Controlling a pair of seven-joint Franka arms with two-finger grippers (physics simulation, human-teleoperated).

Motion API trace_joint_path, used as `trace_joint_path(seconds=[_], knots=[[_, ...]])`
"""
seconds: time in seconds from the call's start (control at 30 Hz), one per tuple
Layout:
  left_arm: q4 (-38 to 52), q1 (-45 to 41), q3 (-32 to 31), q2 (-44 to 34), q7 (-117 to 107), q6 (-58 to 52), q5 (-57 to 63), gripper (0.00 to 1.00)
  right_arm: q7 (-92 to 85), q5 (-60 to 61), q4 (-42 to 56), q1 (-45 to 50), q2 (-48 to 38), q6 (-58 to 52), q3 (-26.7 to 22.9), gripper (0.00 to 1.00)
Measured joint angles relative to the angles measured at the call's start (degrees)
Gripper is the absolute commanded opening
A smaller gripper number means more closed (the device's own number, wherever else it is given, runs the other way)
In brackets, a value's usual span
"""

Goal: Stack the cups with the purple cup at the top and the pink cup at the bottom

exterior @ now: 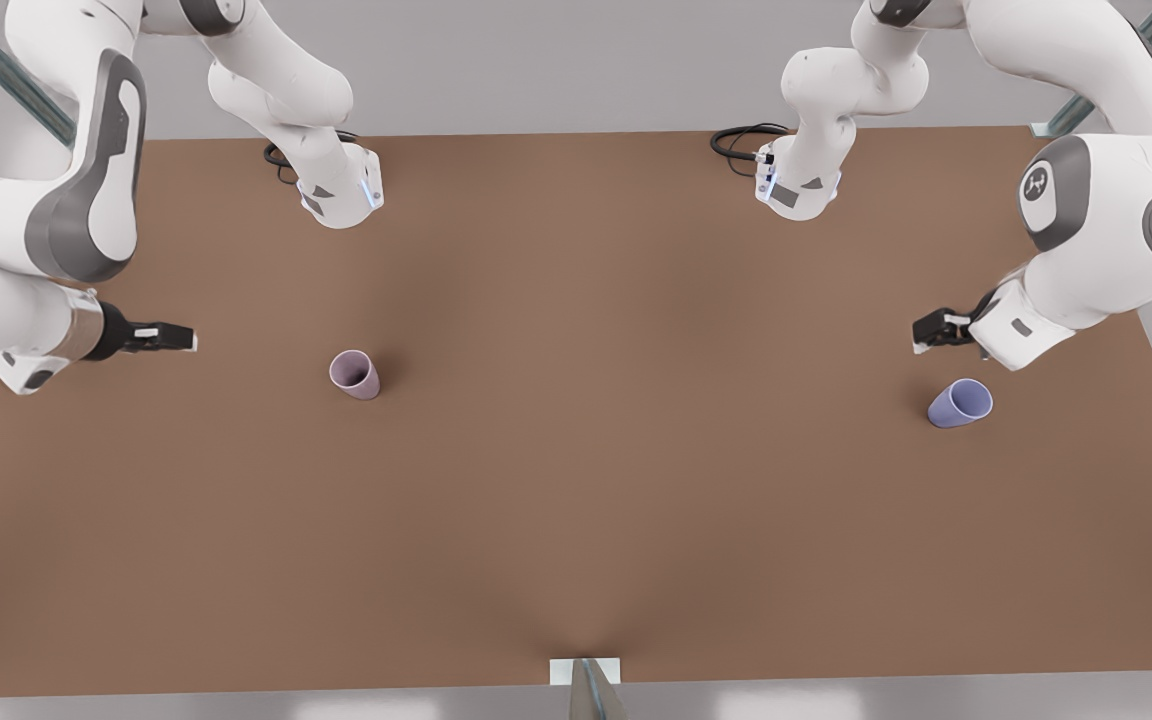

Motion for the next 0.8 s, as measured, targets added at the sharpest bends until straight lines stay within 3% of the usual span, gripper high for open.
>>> trace_joint_path(seconds=[0.3, 0.63, 0.8], knots=[[-0.67, 0.07, 1.61, 1.05, 1.1, 1.62, 0.74, 1.0, -1.21, 0.1, 1.18, 1.5, 4.01, 6.19, 0.74, 1.0], [-0.23, -0.01, 1.0, 0.5, 2.01, 0.67, 0.72, 1.0, -0.95, 1.22, -24.21, 9.87, -1.5, 22.13, 0.88, 1.0], [-0.21, 0.04, 0.86, 0.27, 2.32, 0.01, 0.73, 1.0, 0.54, 1.38, -28.29, 11.81, -0.16, 29.7, 0.87, 1.0]])
